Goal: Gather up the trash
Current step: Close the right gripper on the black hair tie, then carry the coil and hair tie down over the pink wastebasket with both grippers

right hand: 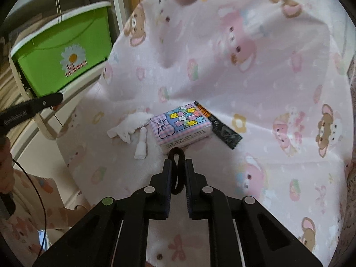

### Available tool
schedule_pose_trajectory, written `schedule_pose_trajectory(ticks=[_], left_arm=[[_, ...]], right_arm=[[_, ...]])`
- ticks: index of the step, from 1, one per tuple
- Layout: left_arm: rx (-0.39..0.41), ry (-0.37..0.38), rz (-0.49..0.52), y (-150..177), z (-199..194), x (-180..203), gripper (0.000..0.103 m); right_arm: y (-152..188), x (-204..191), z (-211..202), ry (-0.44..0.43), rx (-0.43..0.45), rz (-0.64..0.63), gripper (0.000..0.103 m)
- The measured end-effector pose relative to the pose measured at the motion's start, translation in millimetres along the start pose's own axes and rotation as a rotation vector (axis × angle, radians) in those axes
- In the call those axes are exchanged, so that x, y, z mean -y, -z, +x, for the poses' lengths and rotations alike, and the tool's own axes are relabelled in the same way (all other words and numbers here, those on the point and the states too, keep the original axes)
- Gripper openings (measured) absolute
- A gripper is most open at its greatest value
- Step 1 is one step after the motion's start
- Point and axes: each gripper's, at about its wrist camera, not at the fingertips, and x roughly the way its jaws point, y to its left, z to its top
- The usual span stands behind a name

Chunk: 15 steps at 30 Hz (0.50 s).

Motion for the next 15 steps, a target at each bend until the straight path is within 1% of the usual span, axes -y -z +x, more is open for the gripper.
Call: schedule_pose_trajectory(ticks=[4,7,8,10,11,13,14,15], left_arm=[[-0.007,0.018,0.011,4.5,-3.7,4.2,0.014],[-0.025,0.065,0.009,11.3,-7.4,8.2,0.014],[-0.027,0.068,0.017,15.6,-8.4,9.9,0.014],[-0.043,0.023,0.008,28.5,-7.6,10.3,0.014],[-0.066,0.031,-0.015,34.2,-6.7,8.4,0.014],[-0.115,0.119,-0.091,43.7,-8.5,5.4,0.014],[-0.122,0.151,-0.104,46.4,-12.0,6.8,0.014],[-0.115,0.159,-0.097,47.6,-16.5,9.7,0.014]], right_arm=[[3.8,6.1,-13.9,0.0,0.017,0.013,0.012],[7.8,8.9,-26.9,0.009,0.032,0.02,0.012],[8.8,9.8,-32.2,0.005,0.038,0.025,0.012],[12.5,11.3,-42.6,0.005,0.05,0.035,0.012],[13.9,11.8,-49.8,0.008,0.059,0.042,0.012],[16.0,11.8,-62.4,-0.001,0.079,0.051,0.012],[16.9,10.7,-69.9,-0.007,0.091,0.053,0.012],[17.1,9.9,-74.6,-0.009,0.1,0.055,0.012]])
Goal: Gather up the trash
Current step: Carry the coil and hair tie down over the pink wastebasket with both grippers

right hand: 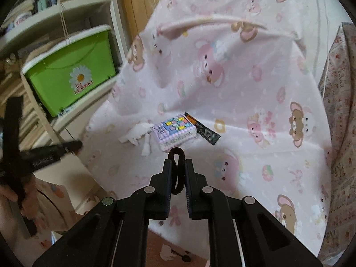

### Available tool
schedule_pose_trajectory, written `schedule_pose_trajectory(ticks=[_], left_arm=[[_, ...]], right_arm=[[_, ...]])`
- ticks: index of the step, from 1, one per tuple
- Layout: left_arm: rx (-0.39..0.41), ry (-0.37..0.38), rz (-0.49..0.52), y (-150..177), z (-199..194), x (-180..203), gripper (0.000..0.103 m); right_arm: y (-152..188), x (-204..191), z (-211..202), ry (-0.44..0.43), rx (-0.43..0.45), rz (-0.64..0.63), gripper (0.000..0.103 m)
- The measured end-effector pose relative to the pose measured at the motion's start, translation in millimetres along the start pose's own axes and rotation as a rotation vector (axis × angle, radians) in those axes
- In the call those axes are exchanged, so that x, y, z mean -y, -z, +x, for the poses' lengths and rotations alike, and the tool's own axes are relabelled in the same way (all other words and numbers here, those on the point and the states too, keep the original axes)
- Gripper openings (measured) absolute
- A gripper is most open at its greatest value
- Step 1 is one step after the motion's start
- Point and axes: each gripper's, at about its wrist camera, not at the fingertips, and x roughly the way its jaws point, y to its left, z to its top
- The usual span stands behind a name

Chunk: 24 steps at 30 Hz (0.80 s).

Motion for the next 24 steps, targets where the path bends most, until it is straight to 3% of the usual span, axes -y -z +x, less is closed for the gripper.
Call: schedule_pose_trajectory(ticks=[3,11,17,24], left_arm=[[0.048,-0.045,0.056,7.2,-14.6,13.4,0.014],[0.006,0.046,0.056,24.5,-22.8,25.3,0.014],[-0.102,0.108,0.088,39.5,-8.7,39.7,0.014],[-0.26,0.172,0.103,57.2,14.6,51.8,0.015]], right_arm=[[3.0,-3.6,-17.5,-0.009,0.028,0.015,0.012],[30.1,-15.6,-44.4,-0.039,0.015,0.033,0.012],[51.8,-18.7,-49.4,-0.061,-0.029,0.043,0.012],[68.1,-28.7,-27.2,-0.095,-0.125,0.011,0.012]])
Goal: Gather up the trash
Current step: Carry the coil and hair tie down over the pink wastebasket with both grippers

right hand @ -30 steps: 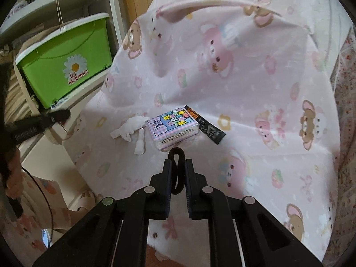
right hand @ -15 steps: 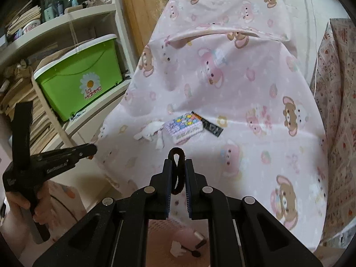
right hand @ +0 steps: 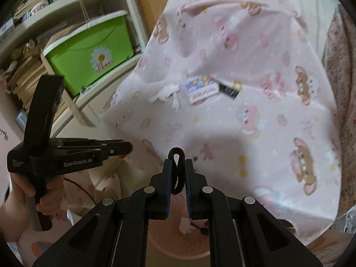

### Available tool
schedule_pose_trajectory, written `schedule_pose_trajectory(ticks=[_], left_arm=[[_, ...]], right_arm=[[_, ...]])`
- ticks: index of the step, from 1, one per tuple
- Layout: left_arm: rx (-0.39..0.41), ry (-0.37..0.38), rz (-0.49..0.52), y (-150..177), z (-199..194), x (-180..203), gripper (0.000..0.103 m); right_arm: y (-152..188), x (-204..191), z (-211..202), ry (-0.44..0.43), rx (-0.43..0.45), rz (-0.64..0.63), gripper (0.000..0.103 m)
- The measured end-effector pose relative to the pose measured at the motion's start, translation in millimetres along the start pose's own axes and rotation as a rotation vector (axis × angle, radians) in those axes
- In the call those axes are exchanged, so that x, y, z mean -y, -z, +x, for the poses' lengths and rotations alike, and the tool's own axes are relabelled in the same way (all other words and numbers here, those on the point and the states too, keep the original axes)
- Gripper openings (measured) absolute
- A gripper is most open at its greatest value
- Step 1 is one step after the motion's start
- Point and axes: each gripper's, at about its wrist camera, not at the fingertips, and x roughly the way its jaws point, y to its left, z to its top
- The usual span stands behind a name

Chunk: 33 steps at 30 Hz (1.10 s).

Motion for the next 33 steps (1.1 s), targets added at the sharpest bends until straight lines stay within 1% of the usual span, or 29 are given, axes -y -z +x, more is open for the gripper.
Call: schedule_pose_trajectory(ticks=[3,7,9,12,15,16,17,19,23,27,28,30,33], left_arm=[[-0.041,-0.007,-0.02,2.3,9.4,-2.3,0.016],[-0.084,0.013,-0.05,4.3,18.7,-8.7,0.016],[-0.132,0.032,-0.05,7.3,28.5,-8.8,0.016],[-0.218,0.04,-0.049,13.8,47.8,-8.1,0.016],[-0.28,0.001,-0.067,21.0,66.4,-11.2,0.016],[-0.306,-0.001,-0.069,23.2,73.9,-12.2,0.016],[-0.326,0.001,-0.072,24.6,79.0,-13.1,0.016],[-0.358,-0.008,-0.083,28.6,90.3,-15.6,0.016],[-0.436,-0.021,-0.104,37.4,115.1,-18.2,0.016],[-0.5,-0.024,-0.141,48.4,133.5,-22.0,0.016],[-0.508,-0.026,-0.145,51.0,135.7,-21.6,0.017],[-0.519,-0.03,-0.14,53.8,138.1,-20.2,0.024],[-0.511,-0.033,-0.121,53.7,135.4,-17.0,0.034]], right_arm=[[5.5,1.3,13.9,-0.004,-0.047,0.012,0.012],[13.2,0.4,29.2,-0.004,-0.111,0.001,0.012],[18.2,0.1,40.3,-0.013,-0.163,-0.001,0.012],[27.9,-0.5,57.8,0.005,-0.231,0.001,0.012],[37.7,-1.5,76.3,0.013,-0.303,-0.011,0.012],[41.5,-2.3,83.5,0.014,-0.335,-0.02,0.012],[46.7,-3.9,91.9,0.025,-0.372,-0.038,0.012],[54.1,-6.8,104.1,0.046,-0.42,-0.068,0.012],[69.4,-5.6,127.4,0.086,-0.502,-0.09,0.012],[78.4,2.4,144.1,0.128,-0.557,-0.092,0.012],[79.9,5.1,146.9,0.142,-0.563,-0.094,0.012],[81.3,6.6,151.6,0.155,-0.572,-0.088,0.013],[83.6,12.0,153.9,0.165,-0.584,-0.073,0.013]])
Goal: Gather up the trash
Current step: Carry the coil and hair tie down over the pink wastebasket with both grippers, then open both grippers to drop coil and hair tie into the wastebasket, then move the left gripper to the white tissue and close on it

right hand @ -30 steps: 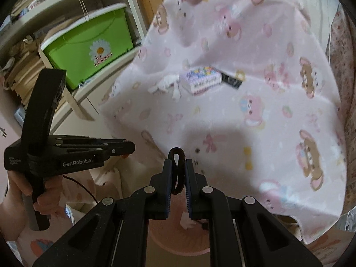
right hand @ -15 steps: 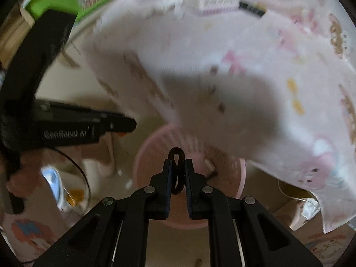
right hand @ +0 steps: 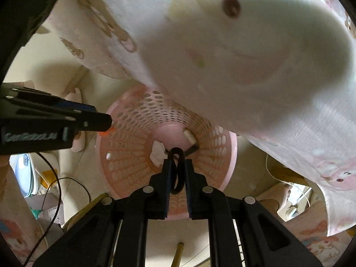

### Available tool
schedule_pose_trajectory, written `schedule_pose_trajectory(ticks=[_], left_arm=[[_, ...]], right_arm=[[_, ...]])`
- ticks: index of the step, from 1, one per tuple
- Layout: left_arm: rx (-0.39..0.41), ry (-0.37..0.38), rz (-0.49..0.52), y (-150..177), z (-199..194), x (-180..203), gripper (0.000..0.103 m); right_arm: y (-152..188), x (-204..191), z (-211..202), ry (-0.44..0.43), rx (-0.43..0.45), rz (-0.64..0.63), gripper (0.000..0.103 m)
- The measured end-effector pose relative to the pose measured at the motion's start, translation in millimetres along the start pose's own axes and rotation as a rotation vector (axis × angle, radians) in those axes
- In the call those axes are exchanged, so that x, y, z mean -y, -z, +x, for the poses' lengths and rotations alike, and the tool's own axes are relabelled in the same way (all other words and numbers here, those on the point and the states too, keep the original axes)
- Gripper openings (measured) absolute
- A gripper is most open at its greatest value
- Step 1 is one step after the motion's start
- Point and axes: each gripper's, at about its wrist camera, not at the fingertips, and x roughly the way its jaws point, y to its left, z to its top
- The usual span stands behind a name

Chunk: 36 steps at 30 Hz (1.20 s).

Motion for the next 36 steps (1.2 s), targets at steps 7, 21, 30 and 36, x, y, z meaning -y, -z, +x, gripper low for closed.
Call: schedule_pose_trajectory(ticks=[7,21,30,36], left_arm=[[0.023,-0.002,0.006,-3.2,-8.7,0.5,0.045],[0.369,-0.116,0.088,10.4,-100.2,10.5,0.061],[0.687,-0.185,0.076,19.2,-155.6,7.0,0.069],[0.748,-0.243,0.119,15.0,-170.3,10.2,0.08]], right_arm=[[3.5,8.4,-7.8,-0.002,0.026,0.021,0.053],[9.9,16.6,-85.7,-0.036,0.276,0.087,0.072],[17.0,24.7,-149.3,-0.038,0.554,0.134,0.078],[13.8,33.9,-170.5,0.017,0.634,0.158,0.08]])
